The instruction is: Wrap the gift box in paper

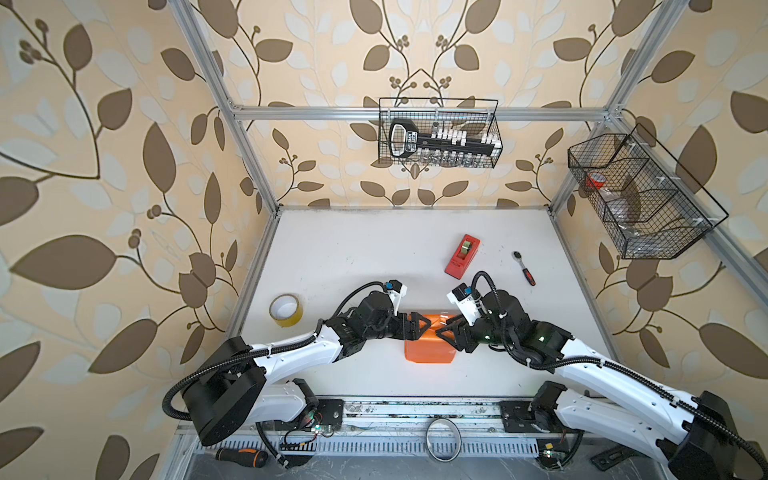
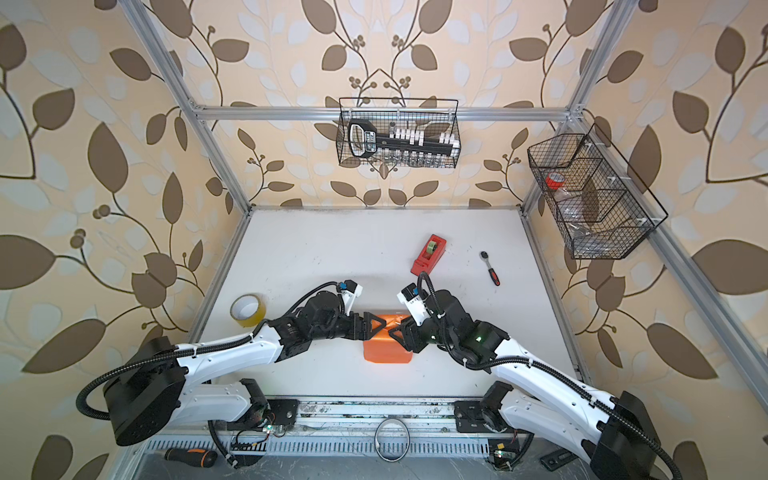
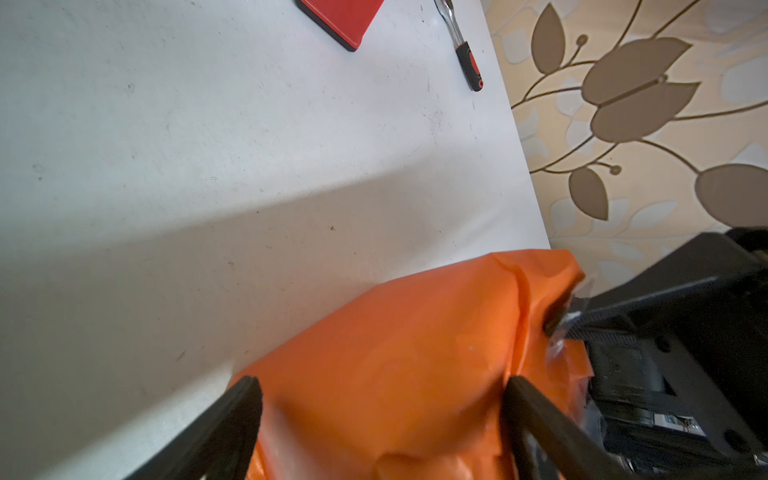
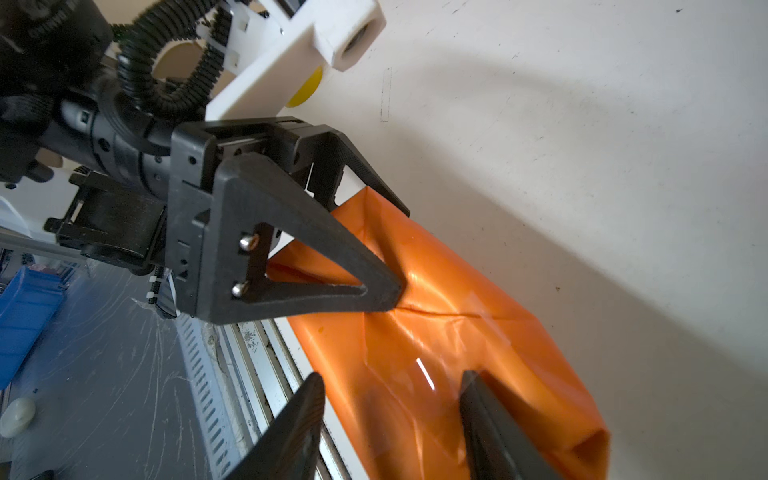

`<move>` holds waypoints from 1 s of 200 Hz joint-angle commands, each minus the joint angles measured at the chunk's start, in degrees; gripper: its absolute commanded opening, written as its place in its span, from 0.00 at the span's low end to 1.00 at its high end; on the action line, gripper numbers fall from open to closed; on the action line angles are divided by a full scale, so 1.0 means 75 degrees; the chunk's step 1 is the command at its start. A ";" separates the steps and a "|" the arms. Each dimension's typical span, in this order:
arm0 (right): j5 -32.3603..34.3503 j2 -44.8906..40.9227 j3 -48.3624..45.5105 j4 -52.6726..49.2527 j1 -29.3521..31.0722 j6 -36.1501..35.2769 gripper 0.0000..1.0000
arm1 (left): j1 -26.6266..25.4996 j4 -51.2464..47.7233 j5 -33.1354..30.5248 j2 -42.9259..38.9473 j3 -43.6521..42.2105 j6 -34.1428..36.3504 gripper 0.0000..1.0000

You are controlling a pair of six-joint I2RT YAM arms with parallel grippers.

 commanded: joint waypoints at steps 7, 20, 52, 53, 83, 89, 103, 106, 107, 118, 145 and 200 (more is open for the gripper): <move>0.0363 -0.0120 0.0244 -0.0798 0.0010 -0.0068 0.57 | -0.0060 -0.1609 -0.0346 0.0328 -0.0236 0.0399 0.91; 0.0413 -0.0151 0.0312 -0.0916 0.0003 -0.0068 0.59 | -0.0060 -0.1610 -0.0341 0.0328 -0.0233 0.0407 0.91; 0.0515 -0.0320 0.0462 -0.1154 0.0008 -0.0080 0.63 | -0.0060 -0.1610 -0.0351 0.0333 -0.0229 0.0416 0.91; 0.0523 -0.0325 0.0471 -0.1166 0.0005 -0.0080 0.63 | -0.0060 -0.1610 -0.0356 0.0336 -0.0228 0.0416 0.91; 0.0718 -0.0610 0.0742 -0.1507 0.0005 -0.0119 0.64 | -0.0060 -0.1598 -0.0342 0.0364 -0.0224 0.0419 0.91; 0.0730 -0.0658 0.0799 -0.1556 0.0003 -0.0125 0.64 | -0.0061 -0.1598 -0.0340 0.0374 -0.0226 0.0422 0.91; 0.0688 -0.0733 0.0908 -0.1588 0.0010 -0.0128 0.63 | -0.0060 -0.1590 -0.0330 0.0386 -0.0203 0.0416 0.91; 0.0674 -0.0735 0.0932 -0.1589 0.0009 -0.0127 0.63 | -0.0063 -0.1587 -0.0336 0.0385 -0.0210 0.0419 0.91; 0.0661 -0.0732 0.0934 -0.1589 0.0012 -0.0126 0.63 | -0.0062 -0.1587 -0.0337 0.0385 -0.0212 0.0418 0.91; 0.0548 -0.0676 0.1011 -0.1568 0.0011 -0.0126 0.59 | -0.0060 -0.1598 -0.0341 0.0375 -0.0209 0.0417 0.91; 0.0357 -0.0312 0.1173 -0.1554 0.0056 -0.0150 0.40 | -0.0063 -0.1605 -0.0344 0.0386 -0.0185 0.0428 0.91; 0.0452 0.0221 0.1279 -0.1458 0.0381 -0.0150 0.17 | -0.0066 -0.1633 -0.0345 0.0417 -0.0160 0.0440 0.91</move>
